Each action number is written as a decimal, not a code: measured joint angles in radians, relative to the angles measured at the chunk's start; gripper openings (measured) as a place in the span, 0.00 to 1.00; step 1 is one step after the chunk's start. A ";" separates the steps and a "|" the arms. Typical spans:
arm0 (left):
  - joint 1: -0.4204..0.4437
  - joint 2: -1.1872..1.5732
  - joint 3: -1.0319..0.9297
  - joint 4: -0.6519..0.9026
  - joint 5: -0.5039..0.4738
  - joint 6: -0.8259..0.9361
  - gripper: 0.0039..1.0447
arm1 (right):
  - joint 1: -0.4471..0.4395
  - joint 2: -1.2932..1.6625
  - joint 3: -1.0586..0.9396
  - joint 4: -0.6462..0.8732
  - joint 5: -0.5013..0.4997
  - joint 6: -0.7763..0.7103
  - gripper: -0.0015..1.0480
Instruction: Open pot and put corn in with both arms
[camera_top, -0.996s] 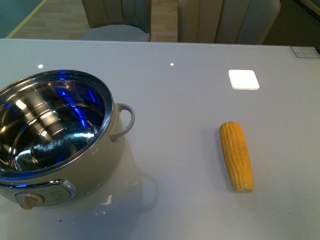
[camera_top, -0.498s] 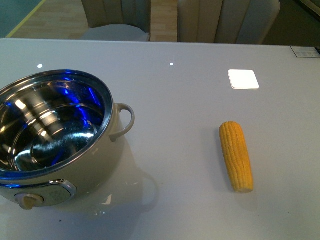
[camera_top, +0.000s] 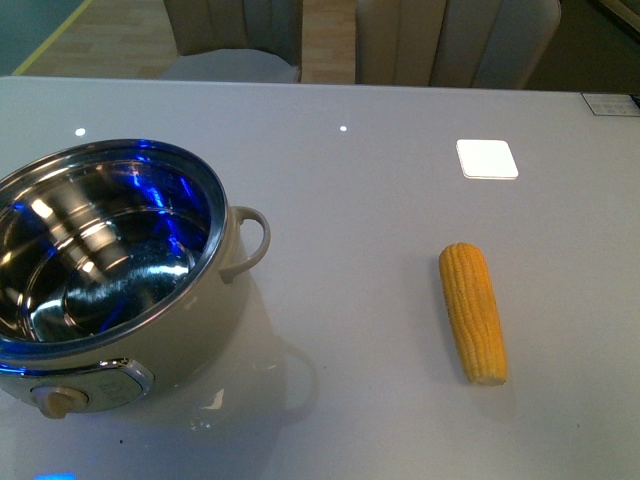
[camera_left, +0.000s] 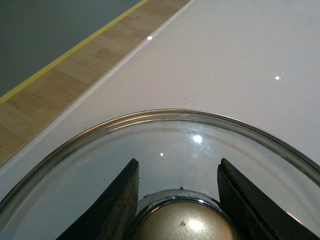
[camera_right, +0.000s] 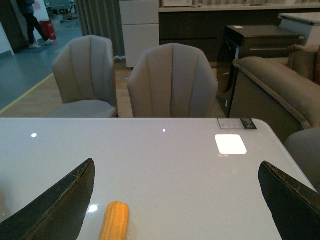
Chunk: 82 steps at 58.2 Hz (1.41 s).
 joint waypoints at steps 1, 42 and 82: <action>0.000 0.007 0.005 0.006 0.000 0.004 0.39 | 0.000 0.000 0.000 0.000 0.000 0.000 0.92; -0.009 0.033 0.015 0.001 0.008 -0.011 0.60 | 0.000 0.000 0.000 0.000 0.000 0.000 0.92; -0.053 -0.765 -0.290 -0.261 0.146 -0.234 0.94 | 0.000 0.000 0.000 0.000 0.000 0.000 0.92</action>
